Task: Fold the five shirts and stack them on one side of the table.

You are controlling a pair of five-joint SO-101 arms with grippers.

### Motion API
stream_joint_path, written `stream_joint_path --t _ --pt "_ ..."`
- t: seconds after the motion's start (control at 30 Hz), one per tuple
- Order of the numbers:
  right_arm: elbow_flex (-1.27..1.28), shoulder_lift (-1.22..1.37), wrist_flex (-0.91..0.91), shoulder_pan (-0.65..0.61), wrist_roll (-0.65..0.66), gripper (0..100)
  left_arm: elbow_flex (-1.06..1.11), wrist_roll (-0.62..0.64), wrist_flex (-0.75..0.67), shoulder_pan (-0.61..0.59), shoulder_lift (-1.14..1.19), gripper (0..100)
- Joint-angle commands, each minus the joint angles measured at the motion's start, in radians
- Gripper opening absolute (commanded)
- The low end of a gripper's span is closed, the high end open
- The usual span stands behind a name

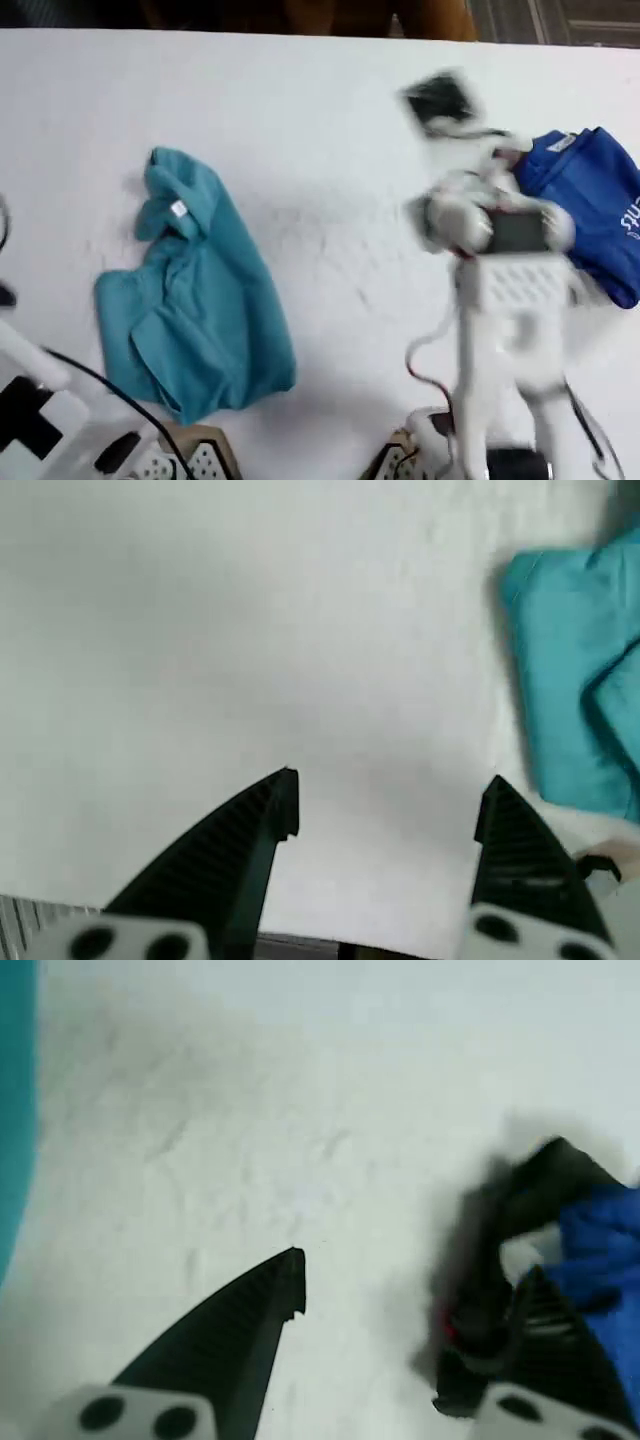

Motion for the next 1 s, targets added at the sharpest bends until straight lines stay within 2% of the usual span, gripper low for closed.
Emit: stream_joint_path --t 0.0,0.1,0.17,0.33,0.57,0.73,0.97 --pt "-0.117 0.2 0.073 -0.242 0.094 32.6 0.048 -0.078 0.015 -0.137 -0.011 30" --pt "-0.252 0.357 0.194 -0.423 0.16 32.6 0.085 -0.095 0.006 -0.227 -0.006 30" --pt "-0.339 0.452 0.257 -0.496 0.178 32.6 0.119 -0.098 -0.012 -0.273 -0.006 30" --pt "-0.459 0.639 0.3 -0.595 0.176 32.6 0.193 -0.098 -0.018 -0.347 -0.008 30" --pt "-0.468 0.802 0.3 -0.746 0.176 32.6 0.282 -0.098 -0.018 -0.393 -0.012 30" --pt "-0.474 0.897 0.297 -0.803 0.176 32.6 0.289 -0.098 -0.015 -0.407 -0.012 30" --pt "-0.489 1.0 0.298 -0.811 0.176 30.2 0.285 -0.094 -0.011 -0.423 -0.012 30"
